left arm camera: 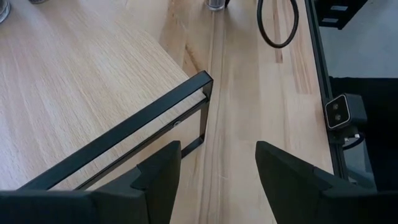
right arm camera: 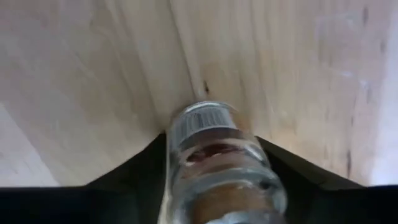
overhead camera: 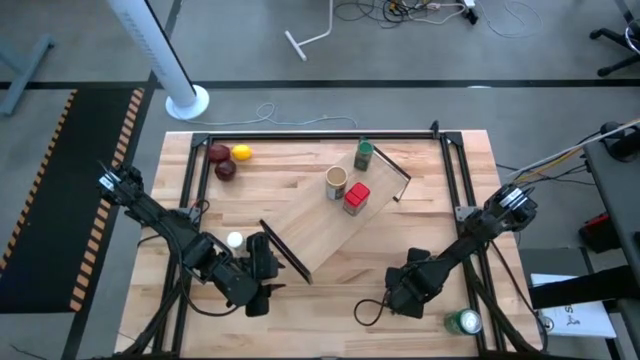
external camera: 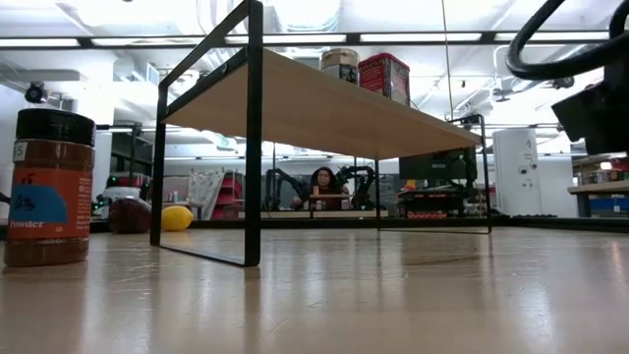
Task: Shelf spices
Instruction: Put the brown seasoning bottle on the shelf, then put the black seasoning bottle on the shelf
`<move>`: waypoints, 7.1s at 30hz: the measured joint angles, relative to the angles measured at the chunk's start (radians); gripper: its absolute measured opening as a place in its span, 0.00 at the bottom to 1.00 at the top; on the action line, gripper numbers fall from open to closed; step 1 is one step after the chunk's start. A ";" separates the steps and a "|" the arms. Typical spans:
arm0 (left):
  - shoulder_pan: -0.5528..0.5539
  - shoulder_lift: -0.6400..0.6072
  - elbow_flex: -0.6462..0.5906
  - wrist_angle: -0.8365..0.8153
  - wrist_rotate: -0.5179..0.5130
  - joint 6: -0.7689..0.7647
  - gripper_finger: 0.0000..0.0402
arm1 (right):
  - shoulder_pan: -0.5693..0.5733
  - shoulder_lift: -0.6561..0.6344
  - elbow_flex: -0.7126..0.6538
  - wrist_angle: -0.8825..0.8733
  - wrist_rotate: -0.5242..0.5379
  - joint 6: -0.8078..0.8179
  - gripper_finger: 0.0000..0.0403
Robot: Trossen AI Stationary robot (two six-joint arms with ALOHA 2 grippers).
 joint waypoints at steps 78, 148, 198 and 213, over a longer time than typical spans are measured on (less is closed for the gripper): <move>0.005 0.000 -0.015 -0.004 -0.008 -0.013 0.49 | -1.026 -0.250 0.407 -0.294 0.064 -0.576 0.57; -0.038 -0.094 -0.012 -0.293 0.258 -0.233 0.49 | -0.043 -0.606 -0.179 0.564 0.657 -0.346 0.53; 0.002 0.242 -0.027 -0.375 0.158 -0.190 0.77 | 0.033 -0.399 -0.179 0.615 0.902 -0.294 0.51; 0.017 0.251 -0.026 -0.355 0.185 -0.186 0.47 | 0.033 -0.399 -0.179 0.615 0.902 -0.294 0.51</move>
